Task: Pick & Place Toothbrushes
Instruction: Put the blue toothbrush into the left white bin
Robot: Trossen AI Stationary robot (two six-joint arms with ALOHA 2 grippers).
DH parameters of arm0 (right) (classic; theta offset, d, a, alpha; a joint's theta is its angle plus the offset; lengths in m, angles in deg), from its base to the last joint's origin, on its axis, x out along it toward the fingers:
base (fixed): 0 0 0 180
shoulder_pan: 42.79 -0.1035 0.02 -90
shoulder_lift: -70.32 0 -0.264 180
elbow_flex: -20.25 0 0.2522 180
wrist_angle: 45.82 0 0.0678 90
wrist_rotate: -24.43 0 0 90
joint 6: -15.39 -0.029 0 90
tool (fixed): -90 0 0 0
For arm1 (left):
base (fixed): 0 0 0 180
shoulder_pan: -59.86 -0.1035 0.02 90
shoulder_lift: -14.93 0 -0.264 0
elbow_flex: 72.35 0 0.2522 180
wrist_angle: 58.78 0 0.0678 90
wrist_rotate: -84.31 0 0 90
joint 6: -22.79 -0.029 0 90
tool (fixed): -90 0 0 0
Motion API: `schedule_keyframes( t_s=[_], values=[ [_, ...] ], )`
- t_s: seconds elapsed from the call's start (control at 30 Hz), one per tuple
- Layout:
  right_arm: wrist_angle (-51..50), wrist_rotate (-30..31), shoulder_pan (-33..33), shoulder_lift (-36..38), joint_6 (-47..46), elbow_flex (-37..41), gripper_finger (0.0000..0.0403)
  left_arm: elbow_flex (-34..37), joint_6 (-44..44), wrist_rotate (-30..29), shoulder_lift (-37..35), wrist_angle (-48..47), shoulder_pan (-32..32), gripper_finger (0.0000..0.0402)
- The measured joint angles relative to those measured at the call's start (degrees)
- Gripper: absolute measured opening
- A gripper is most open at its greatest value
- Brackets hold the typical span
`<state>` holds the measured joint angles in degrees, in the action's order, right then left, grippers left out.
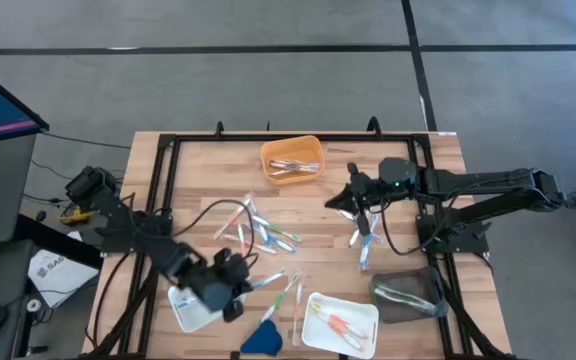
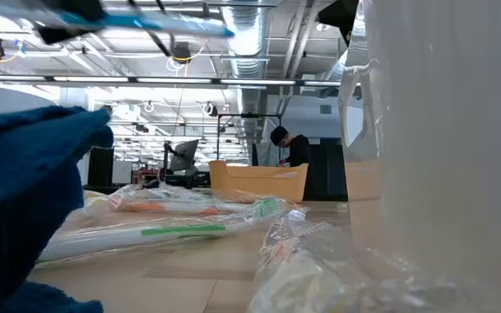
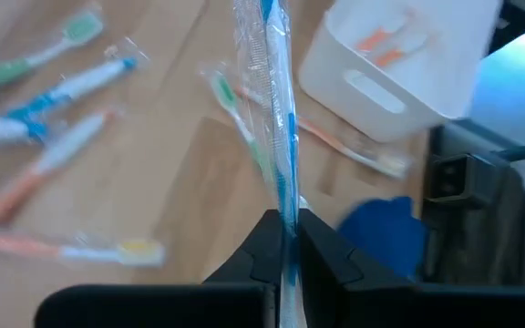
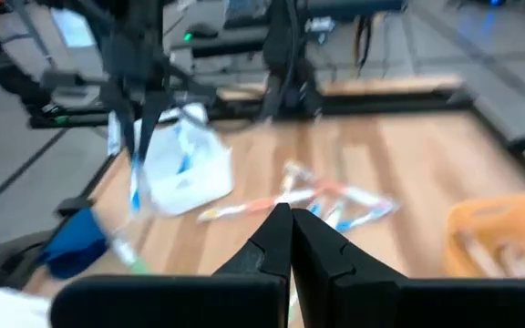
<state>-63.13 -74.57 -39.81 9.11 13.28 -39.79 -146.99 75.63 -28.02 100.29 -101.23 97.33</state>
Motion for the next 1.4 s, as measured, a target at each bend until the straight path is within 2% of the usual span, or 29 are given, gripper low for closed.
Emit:
schedule_keyframes(
  t_s=[0.23, 0.37, 0.5, 0.8, 0.93, 1.2, 1.4],
  values=[
    [1.40, 0.00, -5.93, 0.00, -4.44, 0.66, 0.0000, 0.00, 16.60, -9.95, 0.02, -1.71, 10.57, 0.0008],
    [5.98, -0.02, -8.15, 0.00, -3.49, 0.66, 0.0000, 0.00, 25.23, -11.82, 0.02, -7.09, 13.29, 0.0008],
    [7.67, 0.01, -9.11, 0.00, -3.47, 0.66, 0.0000, 0.00, 31.89, -11.09, 0.03, -13.87, 13.99, 0.0008],
    [7.45, 0.01, -9.35, 0.00, -3.38, 0.68, 0.0000, 0.00, 40.66, -5.67, 0.07, -23.16, 15.69, 0.0008],
    [7.43, 0.03, -9.35, 0.00, -3.38, 0.70, 0.0000, -0.02, 48.77, -5.50, 0.07, -28.37, 18.46, 0.0008],
    [7.33, 0.03, -9.35, 0.00, -3.38, 0.70, 0.0000, -0.03, 58.58, -5.36, 0.20, -29.21, 23.71, 0.0008],
    [6.69, 0.02, -9.35, 0.00, -3.43, 0.72, 0.0000, -0.04, 59.49, -6.06, 2.28, -29.40, 23.45, 0.0008]
  ],
)
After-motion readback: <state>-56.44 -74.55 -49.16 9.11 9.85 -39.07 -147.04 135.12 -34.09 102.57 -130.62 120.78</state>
